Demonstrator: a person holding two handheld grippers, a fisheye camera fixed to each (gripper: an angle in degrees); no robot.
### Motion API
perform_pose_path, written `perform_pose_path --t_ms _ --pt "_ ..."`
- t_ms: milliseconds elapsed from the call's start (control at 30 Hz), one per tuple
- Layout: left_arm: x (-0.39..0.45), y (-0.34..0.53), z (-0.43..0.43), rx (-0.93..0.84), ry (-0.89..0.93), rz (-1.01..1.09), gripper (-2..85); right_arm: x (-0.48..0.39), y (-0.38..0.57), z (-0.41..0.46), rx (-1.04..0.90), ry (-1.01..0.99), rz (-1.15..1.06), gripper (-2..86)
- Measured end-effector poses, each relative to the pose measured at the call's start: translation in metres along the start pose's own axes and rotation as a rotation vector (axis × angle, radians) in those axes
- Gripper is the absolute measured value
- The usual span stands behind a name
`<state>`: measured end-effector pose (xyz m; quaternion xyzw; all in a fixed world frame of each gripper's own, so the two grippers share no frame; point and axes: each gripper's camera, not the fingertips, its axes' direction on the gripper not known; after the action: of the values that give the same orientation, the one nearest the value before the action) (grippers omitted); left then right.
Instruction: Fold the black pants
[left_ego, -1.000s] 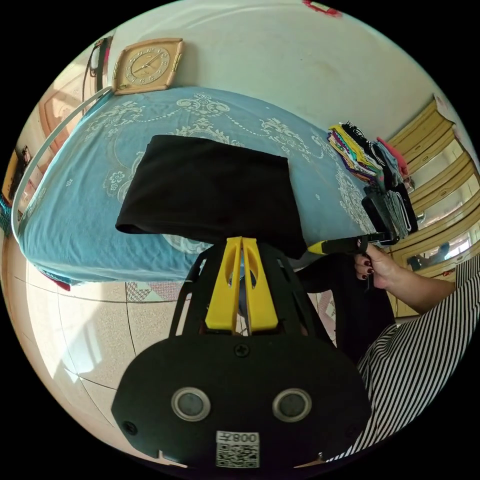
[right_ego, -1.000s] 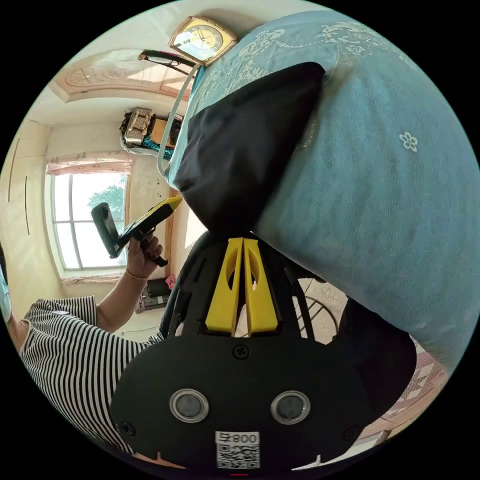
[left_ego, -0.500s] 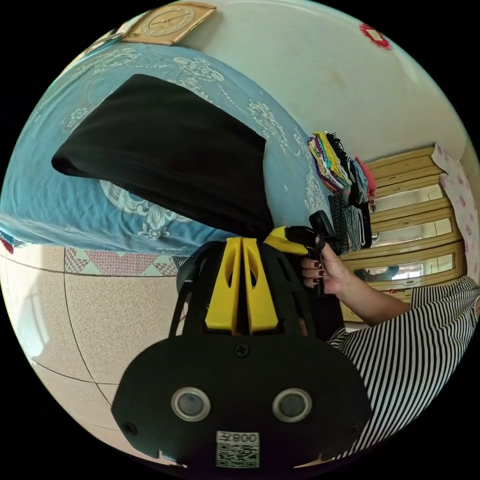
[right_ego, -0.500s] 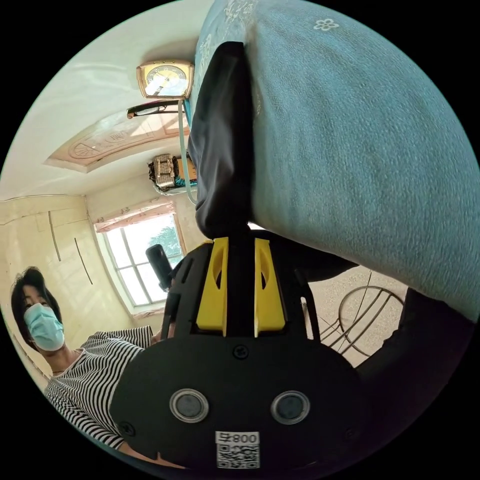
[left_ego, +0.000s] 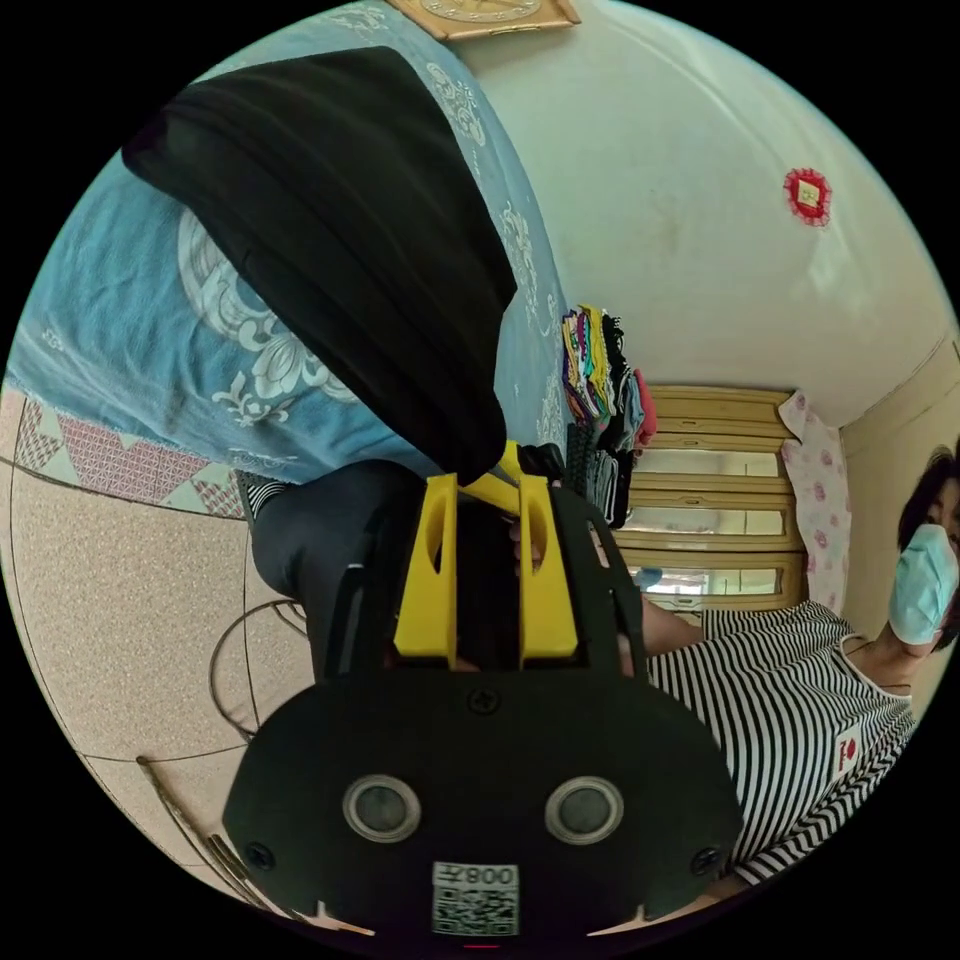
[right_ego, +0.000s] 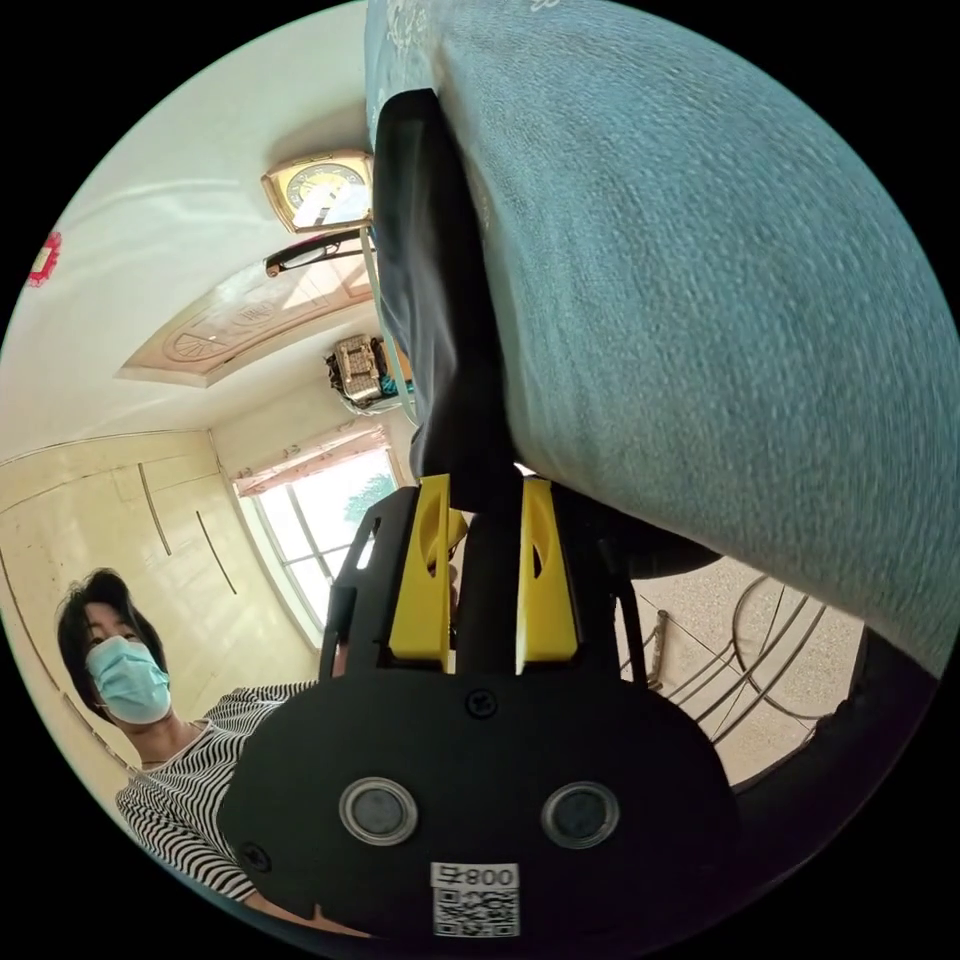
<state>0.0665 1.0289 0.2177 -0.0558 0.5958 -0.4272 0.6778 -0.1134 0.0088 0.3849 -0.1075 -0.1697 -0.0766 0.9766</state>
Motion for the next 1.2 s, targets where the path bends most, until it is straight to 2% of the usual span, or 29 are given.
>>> perform_pose_path --t_ms 167,400,667,833,1033,1200 --pt "-0.036 0.024 -0.001 0.056 0.195 -0.093 13.5 -0.024 0.007 -0.002 0.012 -0.037 -0.069 5.0" --pt "-0.061 0.037 0.01 0.15 0.404 -0.167 15.2 -0.063 0.008 0.008 0.0 0.05 -0.177 3.8" --pt "-0.082 0.076 0.004 0.201 0.386 -0.234 8.1 -0.052 0.014 0.014 0.015 0.027 -0.151 5.7" --pt "-0.088 0.094 0.001 0.21 0.393 -0.244 7.7 -0.048 0.02 0.003 0.104 0.033 -0.138 9.0" --pt "-0.093 0.113 -0.003 0.205 0.391 -0.255 7.8 -0.049 0.005 0.035 0.052 -0.025 -0.104 11.8" --pt "-0.095 0.129 -0.014 0.216 0.391 -0.258 8.2 -0.053 -0.002 0.06 0.03 -0.047 -0.075 9.3"
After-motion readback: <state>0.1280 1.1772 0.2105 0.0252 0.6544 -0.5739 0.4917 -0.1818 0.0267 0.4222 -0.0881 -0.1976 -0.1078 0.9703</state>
